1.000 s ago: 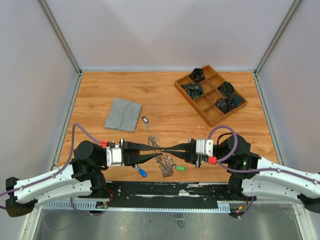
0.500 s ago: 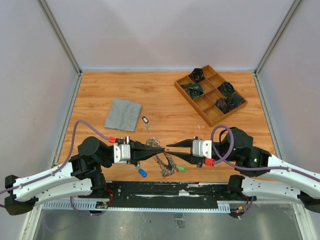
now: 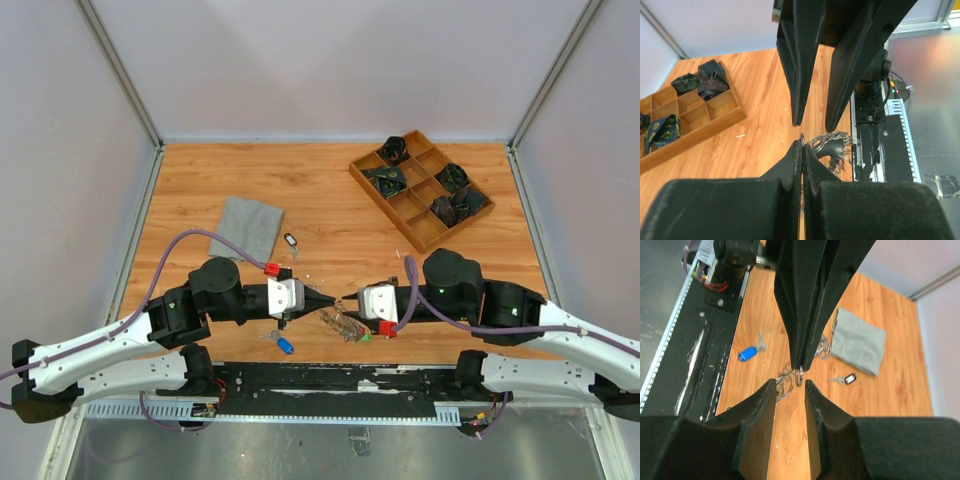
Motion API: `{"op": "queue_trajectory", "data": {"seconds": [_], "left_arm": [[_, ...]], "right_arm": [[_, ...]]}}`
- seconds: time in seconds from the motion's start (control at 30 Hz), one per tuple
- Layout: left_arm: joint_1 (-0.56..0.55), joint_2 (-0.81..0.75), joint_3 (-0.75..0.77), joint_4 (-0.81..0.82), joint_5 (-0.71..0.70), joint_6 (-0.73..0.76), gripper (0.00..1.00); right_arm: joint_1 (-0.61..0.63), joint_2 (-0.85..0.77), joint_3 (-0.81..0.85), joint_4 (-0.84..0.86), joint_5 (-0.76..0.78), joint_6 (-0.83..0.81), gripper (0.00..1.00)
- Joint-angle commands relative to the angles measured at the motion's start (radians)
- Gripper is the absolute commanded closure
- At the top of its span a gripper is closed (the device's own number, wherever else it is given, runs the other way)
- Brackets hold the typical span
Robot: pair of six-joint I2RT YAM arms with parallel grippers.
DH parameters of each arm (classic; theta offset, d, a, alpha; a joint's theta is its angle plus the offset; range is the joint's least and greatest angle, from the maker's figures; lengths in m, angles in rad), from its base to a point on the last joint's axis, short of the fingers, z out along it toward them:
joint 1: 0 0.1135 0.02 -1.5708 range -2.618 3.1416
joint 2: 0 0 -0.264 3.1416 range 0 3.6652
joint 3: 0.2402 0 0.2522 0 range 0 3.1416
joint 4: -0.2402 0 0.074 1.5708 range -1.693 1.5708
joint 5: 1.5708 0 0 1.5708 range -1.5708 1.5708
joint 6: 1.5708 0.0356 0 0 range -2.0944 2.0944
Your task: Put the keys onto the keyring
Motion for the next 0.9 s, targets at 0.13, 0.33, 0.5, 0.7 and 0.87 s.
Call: {"op": "queue_trajectory", "data": {"seconds": [0.13,0.33,0.5,0.7,0.87], "left_arm": [[0.0,0.006,0.058,-0.021,0.011,0.019,1.0],[0.0,0.008,0.058,-0.026,0.019,0.022,1.0],[0.0,0.009,0.057,-0.021,0.019,0.023,1.0],[0.001,0.006,0.057,-0.023,0.017,0.024,0.99],[0.001,0.004,0.056,-0.025,0.019,0.024,1.0]], "right_arm": [[0.011,0.044,0.016,-0.044,0.13,0.012,0.69],[0.011,0.048,0.009,-0.009,0.135,0.015,0.69],[0.011,0.063,0.014,-0.012,0.073,0.029,0.73],[0.011,0.074,0.013,-0.011,0.029,0.049,0.75],[0.011,0.089,0.016,-0.002,0.019,0.051,0.78]]}}
